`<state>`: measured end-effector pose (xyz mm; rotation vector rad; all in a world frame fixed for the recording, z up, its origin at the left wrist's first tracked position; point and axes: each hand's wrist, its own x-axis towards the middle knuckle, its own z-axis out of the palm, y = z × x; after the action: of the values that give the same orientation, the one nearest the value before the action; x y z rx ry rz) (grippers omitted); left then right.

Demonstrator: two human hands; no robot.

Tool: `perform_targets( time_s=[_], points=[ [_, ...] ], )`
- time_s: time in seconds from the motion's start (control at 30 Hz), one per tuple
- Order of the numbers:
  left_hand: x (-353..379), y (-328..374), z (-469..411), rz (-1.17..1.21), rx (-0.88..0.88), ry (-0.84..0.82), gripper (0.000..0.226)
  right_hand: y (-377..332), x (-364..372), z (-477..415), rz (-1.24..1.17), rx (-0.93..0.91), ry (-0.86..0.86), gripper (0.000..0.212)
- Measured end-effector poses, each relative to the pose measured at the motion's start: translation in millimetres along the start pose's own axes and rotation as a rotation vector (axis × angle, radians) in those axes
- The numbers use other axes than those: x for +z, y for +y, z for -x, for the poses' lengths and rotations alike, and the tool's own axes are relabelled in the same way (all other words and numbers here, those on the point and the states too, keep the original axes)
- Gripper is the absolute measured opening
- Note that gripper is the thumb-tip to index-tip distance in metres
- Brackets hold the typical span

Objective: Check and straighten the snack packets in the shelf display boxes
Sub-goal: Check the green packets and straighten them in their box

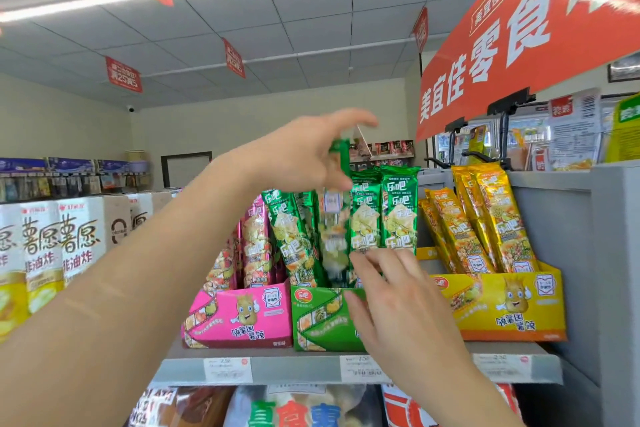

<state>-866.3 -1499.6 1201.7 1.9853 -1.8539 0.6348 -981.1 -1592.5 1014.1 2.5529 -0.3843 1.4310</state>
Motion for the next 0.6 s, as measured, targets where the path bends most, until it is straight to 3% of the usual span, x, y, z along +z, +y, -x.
perform_targets(
  time_s=[0.07, 0.17, 0.27, 0.37, 0.47, 0.53, 0.6],
  points=[
    [-18, 6, 10, 0.199, 0.027, 0.214, 0.075, 0, 0, 2, -0.011, 0.002, -0.009, 0.040],
    [-32, 14, 30, 0.353, 0.110, 0.667, 0.076, -1, 0, 3, -0.089, 0.012, 0.015, 0.036],
    [-23, 19, 49, 0.399, 0.132, 0.954, 0.062, 1, 0, 6, -0.380, 0.092, 0.105, 0.028],
    [-7, 18, 65, 0.590, 0.098, 1.061, 0.035, 0, -11, 13, -0.981, 0.341, 0.069, 0.028],
    [17, 20, 82, 0.783, 0.023, 1.043, 0.020, -5, -19, 22, -1.558, 0.510, -0.309, 0.039],
    [36, 25, 94, 0.827, -0.050, 1.018, 0.018, -13, -22, 42, -1.685, 0.524, -0.512, 0.048],
    [54, 29, 105, 0.886, -0.135, 1.015, 0.015, -25, -21, 47, -1.608, 0.591, -0.590, 0.062]
  ],
)
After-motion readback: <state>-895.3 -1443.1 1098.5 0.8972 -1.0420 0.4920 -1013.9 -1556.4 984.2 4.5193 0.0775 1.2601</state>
